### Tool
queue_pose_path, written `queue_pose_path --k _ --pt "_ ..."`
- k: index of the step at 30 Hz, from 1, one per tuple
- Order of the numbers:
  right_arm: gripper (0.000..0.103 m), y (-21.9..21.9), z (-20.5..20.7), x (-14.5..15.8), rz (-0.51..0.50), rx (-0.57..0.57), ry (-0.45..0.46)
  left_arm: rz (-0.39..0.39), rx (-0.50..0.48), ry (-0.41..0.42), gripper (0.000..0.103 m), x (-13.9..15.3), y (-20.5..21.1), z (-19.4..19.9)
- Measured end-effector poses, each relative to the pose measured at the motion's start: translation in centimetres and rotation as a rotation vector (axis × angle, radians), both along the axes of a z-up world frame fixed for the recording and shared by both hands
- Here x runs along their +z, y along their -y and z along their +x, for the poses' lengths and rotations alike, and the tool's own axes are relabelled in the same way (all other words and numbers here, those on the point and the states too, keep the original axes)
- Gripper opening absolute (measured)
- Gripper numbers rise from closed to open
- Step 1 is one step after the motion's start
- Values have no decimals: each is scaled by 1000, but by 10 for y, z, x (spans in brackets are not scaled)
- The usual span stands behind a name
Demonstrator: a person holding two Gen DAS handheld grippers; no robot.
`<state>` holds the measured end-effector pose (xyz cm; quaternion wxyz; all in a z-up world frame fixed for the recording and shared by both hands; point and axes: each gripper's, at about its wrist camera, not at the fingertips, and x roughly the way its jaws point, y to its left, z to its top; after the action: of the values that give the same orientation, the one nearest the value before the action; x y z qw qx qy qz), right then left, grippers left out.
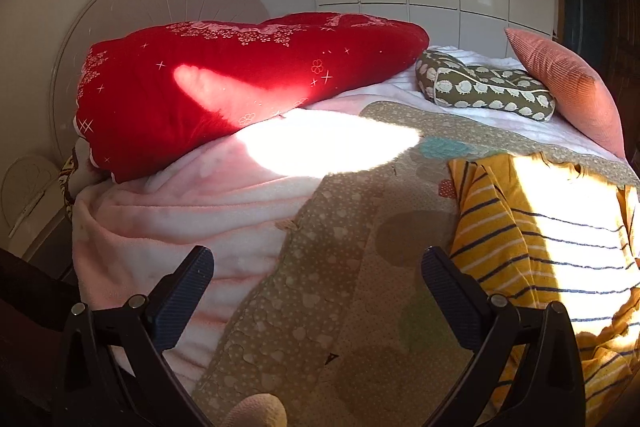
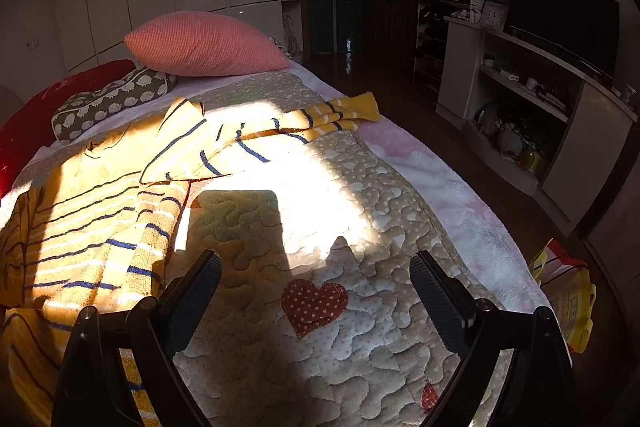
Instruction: Fold small clothes
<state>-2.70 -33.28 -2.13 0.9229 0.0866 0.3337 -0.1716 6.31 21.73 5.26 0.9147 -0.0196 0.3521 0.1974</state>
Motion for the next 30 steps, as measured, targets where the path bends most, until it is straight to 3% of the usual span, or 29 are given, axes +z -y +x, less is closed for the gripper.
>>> queue_pose_path --k 1,5,8,17,22,25,30 --pt "97 -4 -7 3 29 19 21 -14 -36 -5 103 -3 13 -1" --pt "97 -14 -11 -8 173 106 -35 -83 -150 -80 103 -30 57 4" --pt "97 -27 -12 -16 170 120 -53 -115 -164 -164 103 -65 74 6" --pt "97 -63 -17 -14 134 217 -14 -37 -111 -321 103 -131 74 -10" --pt "96 -80 -17 -7 111 265 -2 -75 -126 -290 103 -138 68 -20" --pt "96 -96 -11 10 107 340 16 -76 -180 -340 103 -132 67 -17" --pt "92 -139 20 38 232 552 1 -137 -176 -246 103 -95 52 -29"
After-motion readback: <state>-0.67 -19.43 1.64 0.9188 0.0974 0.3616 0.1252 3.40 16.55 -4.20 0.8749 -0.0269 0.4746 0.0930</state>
